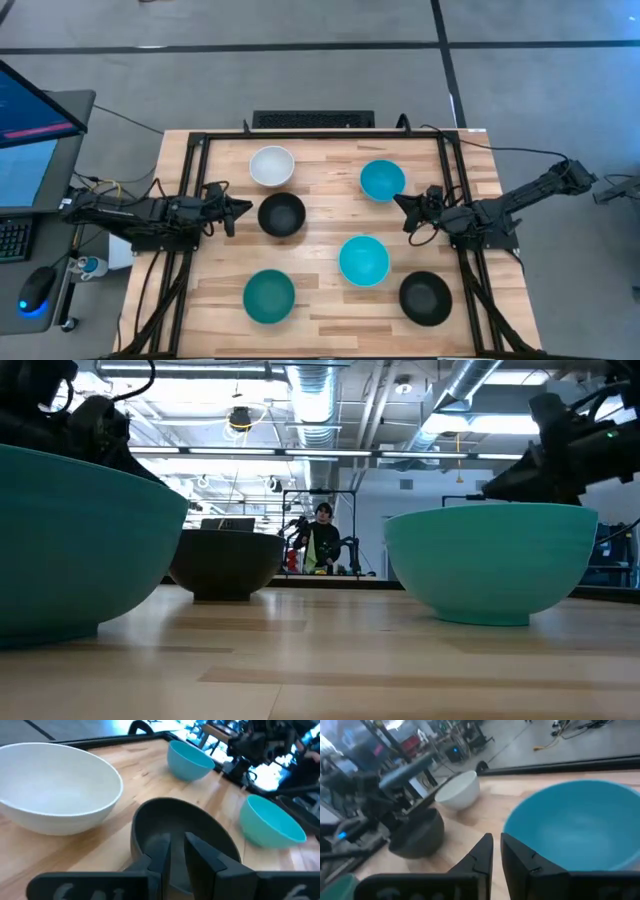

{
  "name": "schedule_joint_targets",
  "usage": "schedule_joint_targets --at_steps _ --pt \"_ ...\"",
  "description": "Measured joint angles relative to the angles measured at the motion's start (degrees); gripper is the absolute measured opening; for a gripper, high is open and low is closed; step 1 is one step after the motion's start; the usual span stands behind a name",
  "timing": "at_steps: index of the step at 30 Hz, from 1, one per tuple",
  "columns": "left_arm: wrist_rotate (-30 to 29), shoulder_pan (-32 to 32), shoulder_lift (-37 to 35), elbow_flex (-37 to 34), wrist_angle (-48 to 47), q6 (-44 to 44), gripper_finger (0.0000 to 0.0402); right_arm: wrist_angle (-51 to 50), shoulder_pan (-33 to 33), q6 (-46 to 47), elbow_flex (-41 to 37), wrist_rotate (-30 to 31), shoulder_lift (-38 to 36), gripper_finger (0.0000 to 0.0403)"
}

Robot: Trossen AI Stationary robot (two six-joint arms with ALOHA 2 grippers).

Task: Nest bowls inside each other
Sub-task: Stack the black bowl on the blue bowl

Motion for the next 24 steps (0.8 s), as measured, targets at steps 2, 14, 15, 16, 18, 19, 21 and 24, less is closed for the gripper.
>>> schedule_joint_targets --at_steps 2,14,15,16,18,19,21,24 --pt "0.8 0.0 0.0 0.0 1.7 0.4 0.0045 2.2 -1.0 -0.1 0.0 -3.5 0.0 0.0059" --pt "6.4 0.0 5.9 16.1 -5.8 5.7 0.0045 -11.4 -6.1 -17.2 20.5 -22.6 3.8 0.0059" --pt "6.3 0.0 7.7 18.7 -8.1 7.1 0.0045 -15.8 -6.5 -19.4 23.2 -22.6 4.7 0.0059" --pt "5.9 0.0 9.7 21.4 -10.7 8.6 0.0045 -20.3 -6.9 -21.3 26.0 -22.7 6.0 0.0059" --pt "4.8 0.0 13.9 26.4 -15.3 11.7 0.0045 -28.2 -8.0 -23.8 31.6 -22.7 8.8 0.0059" --pt "4.2 0.0 16.3 29.0 -16.8 13.7 0.0045 -31.7 -8.7 -24.2 34.0 -22.7 10.3 0.0059" --pt "3.0 0.0 20.3 33.5 -19.0 17.5 0.0045 -38.8 -10.1 -24.7 38.1 -22.7 13.1 0.0059" --pt "2.3 0.6 25.8 39.0 -22.4 20.0 0.0045 -46.1 -12.4 -24.6 42.9 -23.8 17.2 0.0059"
